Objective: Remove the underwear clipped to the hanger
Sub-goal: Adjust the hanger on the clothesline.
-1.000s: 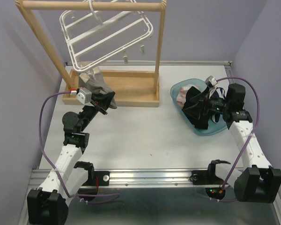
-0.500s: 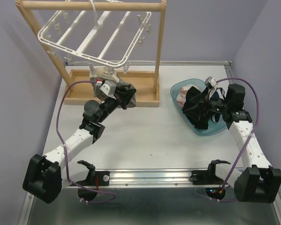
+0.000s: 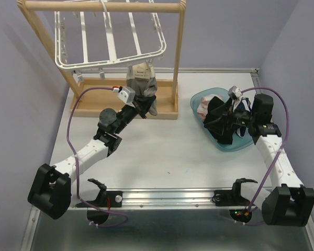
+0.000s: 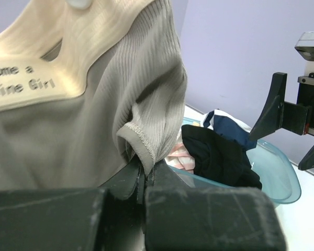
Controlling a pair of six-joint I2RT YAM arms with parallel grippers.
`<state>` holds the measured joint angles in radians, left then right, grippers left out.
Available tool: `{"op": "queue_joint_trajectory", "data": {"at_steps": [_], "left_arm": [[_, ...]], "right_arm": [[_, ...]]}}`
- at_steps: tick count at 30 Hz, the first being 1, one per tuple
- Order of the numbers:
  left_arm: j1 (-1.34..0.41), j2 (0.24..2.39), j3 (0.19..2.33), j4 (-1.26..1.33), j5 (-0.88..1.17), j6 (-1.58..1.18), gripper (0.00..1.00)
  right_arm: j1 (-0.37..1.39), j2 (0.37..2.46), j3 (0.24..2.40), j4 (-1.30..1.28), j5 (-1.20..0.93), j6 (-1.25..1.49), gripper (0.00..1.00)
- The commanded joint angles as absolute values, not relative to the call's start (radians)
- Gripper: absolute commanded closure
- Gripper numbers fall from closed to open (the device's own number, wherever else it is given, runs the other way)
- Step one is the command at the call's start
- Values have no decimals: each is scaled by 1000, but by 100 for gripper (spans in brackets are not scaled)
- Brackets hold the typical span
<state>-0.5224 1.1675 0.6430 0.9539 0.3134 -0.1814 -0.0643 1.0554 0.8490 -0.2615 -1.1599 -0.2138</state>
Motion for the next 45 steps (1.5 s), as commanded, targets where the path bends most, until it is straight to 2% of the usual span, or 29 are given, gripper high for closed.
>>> {"op": "queue_joint_trajectory", "data": {"at_steps": [1,11,13,14,15,16,17,18,20,21,22,23,28,35,41,45], "left_arm": [[-535,1173,699,1026,302,-161,100],[-554,1218,733,1020,298,-164,99],[-558,1220,741,1011,287,-169,82],[-564,1215,741,1003,281,-169,77],[-566,1212,742,997,278,-167,64],[-574,1201,745,983,270,-164,60],[-577,1197,744,977,267,-161,48],[-577,1187,744,967,264,-158,46],[-583,1157,741,936,255,-150,30],[-586,1141,736,925,249,-147,27],[-589,1128,733,914,244,-146,17],[-589,1100,733,888,235,-143,2],[-592,1011,750,757,218,-111,1],[-592,870,769,542,149,-40,1],[-591,695,706,473,-33,-12,1],[-591,663,678,469,-20,-26,1]], "right_arm": [[-58,1051,831,-235,-1184,-227,0],[-58,1052,831,-233,-1187,-230,0],[-57,1052,831,-235,-1190,-232,0],[-57,1052,831,-233,-1192,-230,0],[-57,1052,831,-235,-1192,-232,0],[-57,1051,831,-233,-1193,-232,0],[-57,1051,830,-235,-1195,-233,0],[-57,1049,831,-235,-1195,-233,0],[-57,1043,830,-235,-1200,-235,0],[-55,1042,830,-235,-1203,-236,0],[-54,1037,830,-235,-1204,-239,0],[-52,1034,830,-235,-1207,-245,0],[-29,1020,851,-235,-1181,-261,0],[49,1087,1090,-245,-1106,-204,0],[346,1179,1310,-276,-869,-181,0],[506,1259,1426,-285,-691,-179,0]]}}
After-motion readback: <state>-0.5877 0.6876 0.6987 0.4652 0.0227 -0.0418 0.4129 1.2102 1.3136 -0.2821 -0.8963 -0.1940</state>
